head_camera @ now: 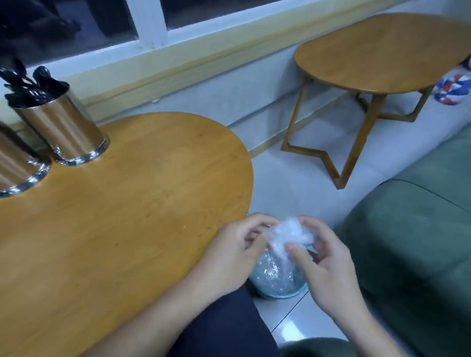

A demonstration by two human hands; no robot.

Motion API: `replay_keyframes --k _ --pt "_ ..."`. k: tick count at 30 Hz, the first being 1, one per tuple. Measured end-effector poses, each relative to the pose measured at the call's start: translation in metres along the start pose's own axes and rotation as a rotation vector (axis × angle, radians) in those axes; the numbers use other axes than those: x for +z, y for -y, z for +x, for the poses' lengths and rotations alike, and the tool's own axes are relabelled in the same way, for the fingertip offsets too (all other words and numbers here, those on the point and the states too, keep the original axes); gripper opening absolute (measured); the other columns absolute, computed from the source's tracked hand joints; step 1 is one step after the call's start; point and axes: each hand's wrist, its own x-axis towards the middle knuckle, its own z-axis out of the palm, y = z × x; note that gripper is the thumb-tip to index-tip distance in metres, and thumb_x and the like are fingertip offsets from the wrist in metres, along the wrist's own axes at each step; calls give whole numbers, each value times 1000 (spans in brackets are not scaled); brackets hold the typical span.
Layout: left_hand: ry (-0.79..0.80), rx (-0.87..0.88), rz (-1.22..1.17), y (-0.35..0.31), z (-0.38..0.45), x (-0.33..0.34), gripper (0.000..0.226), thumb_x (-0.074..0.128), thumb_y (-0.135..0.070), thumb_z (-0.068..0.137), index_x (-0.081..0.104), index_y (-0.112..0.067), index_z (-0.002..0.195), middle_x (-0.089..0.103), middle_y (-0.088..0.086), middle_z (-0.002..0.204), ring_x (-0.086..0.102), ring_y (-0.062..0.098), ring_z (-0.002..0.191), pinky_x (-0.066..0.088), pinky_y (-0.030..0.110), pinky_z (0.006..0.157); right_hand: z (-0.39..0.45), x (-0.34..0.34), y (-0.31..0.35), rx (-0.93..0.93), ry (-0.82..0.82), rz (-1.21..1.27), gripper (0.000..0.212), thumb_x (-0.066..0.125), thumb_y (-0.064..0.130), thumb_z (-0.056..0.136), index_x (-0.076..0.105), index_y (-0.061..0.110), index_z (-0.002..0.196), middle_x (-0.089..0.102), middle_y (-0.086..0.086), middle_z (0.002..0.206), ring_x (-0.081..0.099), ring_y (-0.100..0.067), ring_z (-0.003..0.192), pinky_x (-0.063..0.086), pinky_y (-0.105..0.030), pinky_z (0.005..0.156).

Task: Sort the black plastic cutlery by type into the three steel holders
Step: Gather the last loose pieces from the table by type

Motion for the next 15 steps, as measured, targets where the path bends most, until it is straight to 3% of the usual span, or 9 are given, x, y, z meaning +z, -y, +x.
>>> replay_keyframes --k 2,5,7,12,15 --pt "18 165 347 5 20 -6 32 65 -7 107 76 -24 132 77 -17 118 69 -1 106 51 19 97 26 -6 -36 13 -43 -111 44 81 2 93 70 31 125 74 7 123 72 -14 109 59 -26 86" --pt "66 310 612 21 51 -11 27 64 -15 105 78 -23 127 74 -15 129 65 9 121 50 36 107 59 -10 -108 74 -63 -364 46 84 19 91 65 36 129 68 17 130 66 -10 109 54 -25 91" --pt "54 342 670 31 62 -9 24 65 -14 104 79 -22 121 73 -14 130 64 12 124 49 43 108 76 -9 -157 110 -39 -500 51 83 27 90 61 32 137 65 13 135 64 -14 115 49 -28 96" --pt "6 326 620 42 67 -9 20 70 -3 105 82 -17 114 74 -12 126 66 12 124 50 33 105 86 1 -252 232 242 -894 76 82 40 90 49 22 156 55 -4 155 55 -31 137 43 -41 116" --pt "-1 292 554 39 68 -10 21 71 -3 105 82 -19 111 75 -15 123 69 14 123 53 33 98 73 3 -274 249 310 -1034 74 81 40 91 51 25 156 46 -6 164 50 -35 143 35 -44 119"
